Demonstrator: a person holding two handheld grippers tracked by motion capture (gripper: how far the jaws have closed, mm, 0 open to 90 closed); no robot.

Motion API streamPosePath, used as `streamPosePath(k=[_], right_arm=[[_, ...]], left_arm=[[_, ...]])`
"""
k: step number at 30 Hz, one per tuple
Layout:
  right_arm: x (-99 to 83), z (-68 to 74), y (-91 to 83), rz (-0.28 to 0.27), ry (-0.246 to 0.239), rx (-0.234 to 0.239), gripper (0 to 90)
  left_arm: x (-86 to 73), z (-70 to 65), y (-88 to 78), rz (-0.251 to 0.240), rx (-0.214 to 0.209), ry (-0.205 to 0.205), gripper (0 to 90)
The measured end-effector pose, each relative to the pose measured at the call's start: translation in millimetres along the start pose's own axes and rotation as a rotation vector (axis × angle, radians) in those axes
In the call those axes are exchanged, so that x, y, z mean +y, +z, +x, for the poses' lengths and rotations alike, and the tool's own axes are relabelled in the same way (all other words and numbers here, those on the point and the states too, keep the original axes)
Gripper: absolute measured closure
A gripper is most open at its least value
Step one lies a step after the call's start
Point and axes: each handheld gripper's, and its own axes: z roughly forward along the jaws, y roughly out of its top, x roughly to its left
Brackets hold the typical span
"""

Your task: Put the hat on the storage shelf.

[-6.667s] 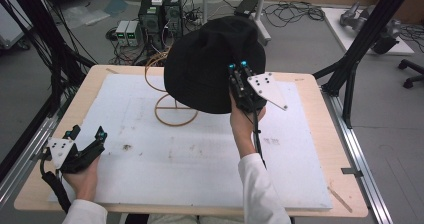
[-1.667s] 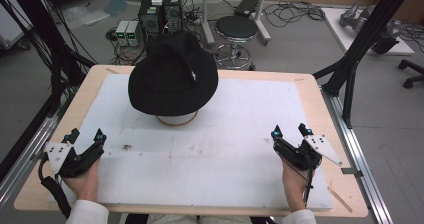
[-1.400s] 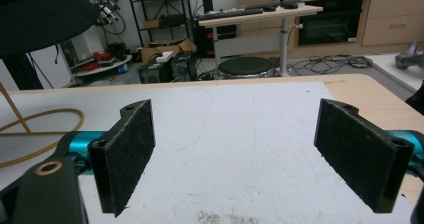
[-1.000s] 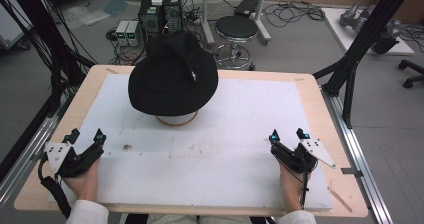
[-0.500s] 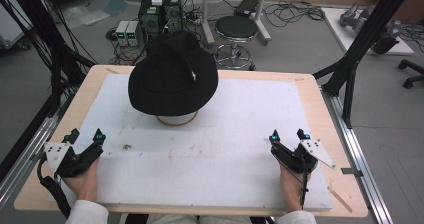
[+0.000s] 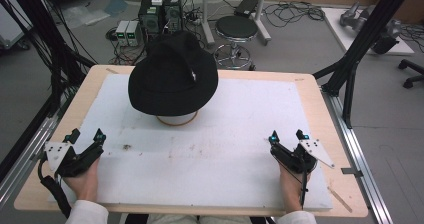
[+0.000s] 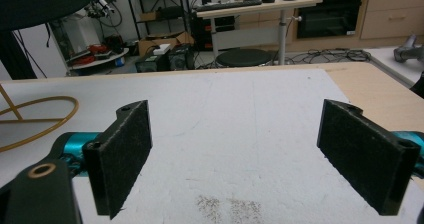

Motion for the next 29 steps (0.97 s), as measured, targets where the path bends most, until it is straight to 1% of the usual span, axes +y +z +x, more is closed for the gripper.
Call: streamPosePath(k=[4, 5, 7, 13, 28, 29], right_arm=[[0.0, -1.4, -0.4, -0.003, 0.003, -0.002, 13.6], [-0.1, -1.6, -0.8, 0.001, 0.016, -0.001, 13.6], [-0.2, -2.9, -0.9, -0.001, 0.013, -0.001, 13.6], [-0.7, -3.9, -1.4, 0.004, 0.028, -0.001, 13.8], [-1.3, -5.3, -1.8, 0.009, 0.03, 0.0, 13.8], [-1.2, -6.2, -1.7, 0.005, 0.024, -0.002, 13.8]], left_arm=[[0.0, 0.0, 0.1, 0.001, -0.001, -0.001, 25.9], [-0.1, -0.1, 0.2, 0.001, 0.0, -0.002, 26.0], [-0.1, -0.1, 0.4, 0.002, -0.002, -0.002, 26.0], [-0.4, 0.1, 1.1, 0.006, -0.004, -0.007, 26.0], [-0.8, 0.9, 2.1, 0.012, -0.009, -0.019, 26.0], [-0.9, 1.1, 2.2, 0.012, -0.007, -0.019, 26.0]])
